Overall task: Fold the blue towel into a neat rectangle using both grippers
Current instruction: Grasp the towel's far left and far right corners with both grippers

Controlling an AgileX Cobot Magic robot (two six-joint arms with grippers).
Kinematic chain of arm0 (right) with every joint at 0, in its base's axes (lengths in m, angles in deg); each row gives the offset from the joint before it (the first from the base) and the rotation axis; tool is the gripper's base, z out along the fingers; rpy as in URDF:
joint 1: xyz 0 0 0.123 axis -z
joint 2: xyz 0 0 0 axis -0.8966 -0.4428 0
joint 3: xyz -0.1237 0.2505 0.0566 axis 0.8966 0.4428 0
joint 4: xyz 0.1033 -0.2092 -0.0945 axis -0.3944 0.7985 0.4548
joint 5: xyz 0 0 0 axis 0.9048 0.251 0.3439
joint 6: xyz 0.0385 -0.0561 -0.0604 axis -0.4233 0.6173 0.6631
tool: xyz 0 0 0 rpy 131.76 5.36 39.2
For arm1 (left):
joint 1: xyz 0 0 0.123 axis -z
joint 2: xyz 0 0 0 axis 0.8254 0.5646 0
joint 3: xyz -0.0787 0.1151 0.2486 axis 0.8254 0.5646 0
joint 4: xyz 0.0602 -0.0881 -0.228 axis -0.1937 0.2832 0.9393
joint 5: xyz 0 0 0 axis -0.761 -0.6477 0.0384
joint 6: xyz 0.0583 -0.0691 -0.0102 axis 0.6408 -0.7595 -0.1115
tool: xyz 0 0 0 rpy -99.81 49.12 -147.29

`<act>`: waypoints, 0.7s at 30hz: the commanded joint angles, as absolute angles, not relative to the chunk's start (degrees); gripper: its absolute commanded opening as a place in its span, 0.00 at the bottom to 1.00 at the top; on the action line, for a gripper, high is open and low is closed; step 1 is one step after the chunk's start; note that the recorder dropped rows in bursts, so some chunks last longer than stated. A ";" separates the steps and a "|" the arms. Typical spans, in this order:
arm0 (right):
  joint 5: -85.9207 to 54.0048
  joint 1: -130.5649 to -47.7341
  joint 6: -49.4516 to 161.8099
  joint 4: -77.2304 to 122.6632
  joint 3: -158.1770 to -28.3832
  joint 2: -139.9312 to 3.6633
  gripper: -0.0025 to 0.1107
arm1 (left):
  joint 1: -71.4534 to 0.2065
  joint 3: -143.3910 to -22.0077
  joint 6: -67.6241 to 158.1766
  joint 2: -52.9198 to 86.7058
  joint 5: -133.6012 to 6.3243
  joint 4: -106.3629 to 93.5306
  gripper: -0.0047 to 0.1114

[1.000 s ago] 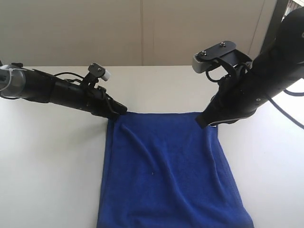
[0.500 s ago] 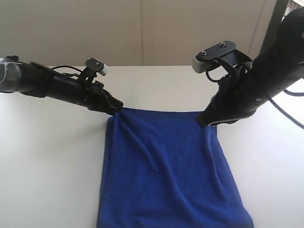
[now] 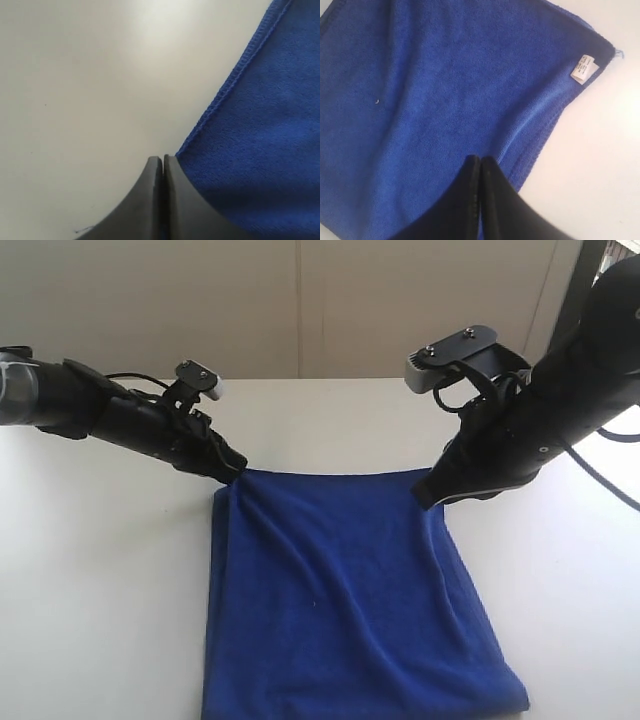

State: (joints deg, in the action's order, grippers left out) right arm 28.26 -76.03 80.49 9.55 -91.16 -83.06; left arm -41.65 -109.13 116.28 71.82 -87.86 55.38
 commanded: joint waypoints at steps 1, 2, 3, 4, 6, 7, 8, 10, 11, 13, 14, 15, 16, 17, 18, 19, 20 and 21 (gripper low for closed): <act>20.93 -75.46 81.69 9.93 -90.89 -83.71 0.02 | -41.73 -109.36 115.73 71.11 -88.28 55.63 0.04; 18.02 -74.57 82.13 10.78 -91.19 -84.74 0.02 | -41.73 -109.36 115.73 71.11 -88.28 55.63 0.04; 16.19 -73.13 82.50 10.91 -92.06 -86.35 0.02 | -41.73 -109.36 115.73 71.11 -88.28 55.63 0.04; 16.01 -71.64 82.96 10.19 -93.20 -88.14 0.02 | -41.73 -109.36 115.73 71.11 -88.52 55.63 0.04; 20.53 -67.14 89.61 3.60 -97.30 -93.48 0.02 | -41.73 -109.36 115.73 71.11 -88.77 55.63 0.04; 23.83 -64.72 97.08 -1.03 -99.84 -95.85 0.02 | -41.73 -109.36 115.73 71.11 -88.77 55.63 0.04; 28.49 -62.39 105.34 -7.60 -102.37 -98.74 0.02 | -41.73 -109.36 115.73 71.11 -88.77 55.63 0.04; 36.56 -58.91 118.73 -18.62 -106.59 -103.96 0.02 | -41.73 -109.36 115.73 71.11 -88.77 55.63 0.04; 38.22 -57.52 123.95 -21.83 -108.54 -106.15 0.02 | -41.73 -109.36 115.73 71.11 -88.88 55.63 0.04; 35.63 -56.07 130.87 -24.41 -111.08 -109.56 0.02 | -41.73 -109.36 115.73 71.11 -89.29 55.63 0.04; 33.26 -55.93 133.29 -24.58 -111.78 -110.68 0.03 | -41.73 -109.36 115.73 71.11 -89.71 55.63 0.04; 29.98 -55.70 135.27 -24.79 -112.48 -112.08 0.06 | -41.73 -109.36 115.73 71.11 -89.85 55.63 0.04; 27.24 -55.70 136.34 -25.35 -113.03 -113.39 0.11 | -41.73 -109.36 115.73 71.11 -90.10 55.63 0.04; 25.02 -55.70 136.63 -25.35 -113.45 -114.39 0.15 | -41.73 -109.36 115.73 71.11 -90.10 55.63 0.04; 23.61 -55.70 136.73 -25.35 -114.08 -115.55 0.21 | -41.73 -109.36 115.73 71.11 -90.23 55.63 0.04; 22.53 -55.70 136.73 -25.35 -114.64 -116.71 0.27 | -41.73 -109.36 115.73 71.11 -90.23 55.63 0.04; 22.27 -55.70 136.49 -25.43 -115.35 -117.53 0.33 | -41.73 -109.36 115.73 71.11 -90.23 55.63 0.04; 22.40 -55.70 136.35 -25.43 -115.88 -118.47 0.38 | -41.73 -109.36 115.73 71.11 -90.23 55.63 0.04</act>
